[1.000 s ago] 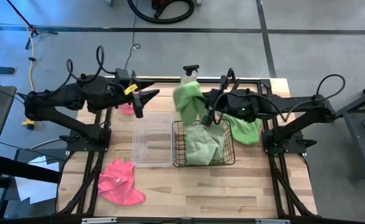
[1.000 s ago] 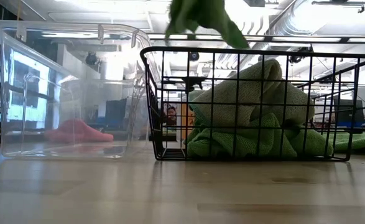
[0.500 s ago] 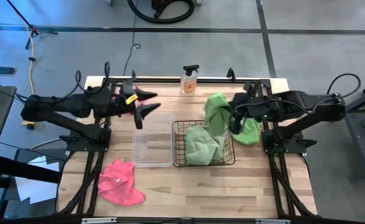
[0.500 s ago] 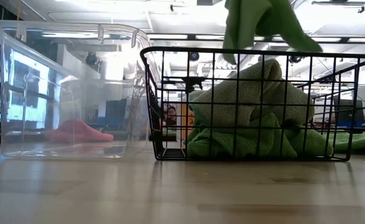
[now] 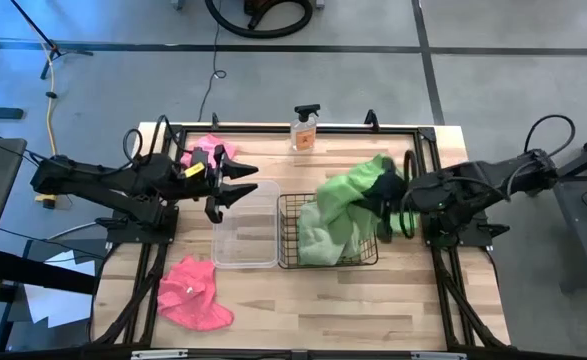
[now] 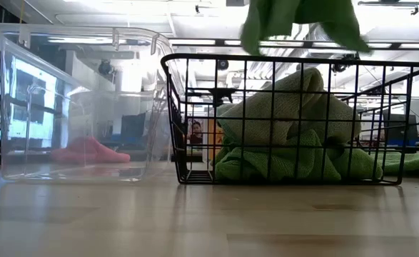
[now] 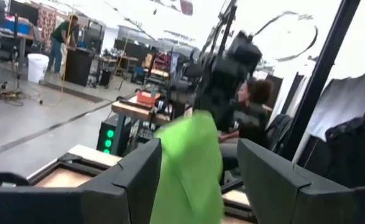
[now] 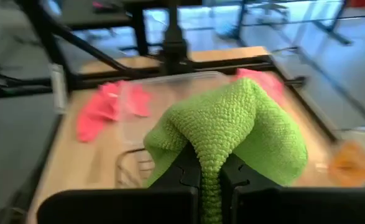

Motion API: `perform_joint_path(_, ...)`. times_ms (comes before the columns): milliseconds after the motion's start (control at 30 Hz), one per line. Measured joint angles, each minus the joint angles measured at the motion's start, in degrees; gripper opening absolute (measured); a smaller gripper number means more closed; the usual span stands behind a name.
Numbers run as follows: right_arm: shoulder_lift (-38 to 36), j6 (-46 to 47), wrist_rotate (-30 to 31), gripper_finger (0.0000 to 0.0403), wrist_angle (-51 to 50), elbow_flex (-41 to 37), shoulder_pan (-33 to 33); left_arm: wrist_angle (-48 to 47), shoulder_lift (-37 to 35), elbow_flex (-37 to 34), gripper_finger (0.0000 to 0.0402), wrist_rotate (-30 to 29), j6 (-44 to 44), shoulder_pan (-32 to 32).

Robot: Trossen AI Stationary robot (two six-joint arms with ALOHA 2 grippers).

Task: Sort microfiber towel by color & place in baskets
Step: Put the green towel into the wire basket

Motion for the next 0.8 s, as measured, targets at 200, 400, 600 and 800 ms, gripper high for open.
perform_joint_path(200,-3.85,6.77,-4.28,0.0,17.05,-11.06,-0.82,-0.08,-1.07,0.02,0.02,-1.39,-0.02,0.0)
perform_joint_path(400,-2.85,7.94,-7.17,0.0,18.17,-10.15,-0.82,-0.12,-1.11,0.02,0.02,-2.64,0.92,0.0)
perform_joint_path(600,1.78,11.14,-9.75,0.0,15.94,-5.89,-1.77,-0.08,-1.09,0.02,0.02,-3.76,1.4,0.0)
perform_joint_path(800,8.05,14.05,-12.38,0.0,11.53,-4.24,-4.56,-0.1,-1.09,0.02,0.02,-5.2,2.05,0.0)
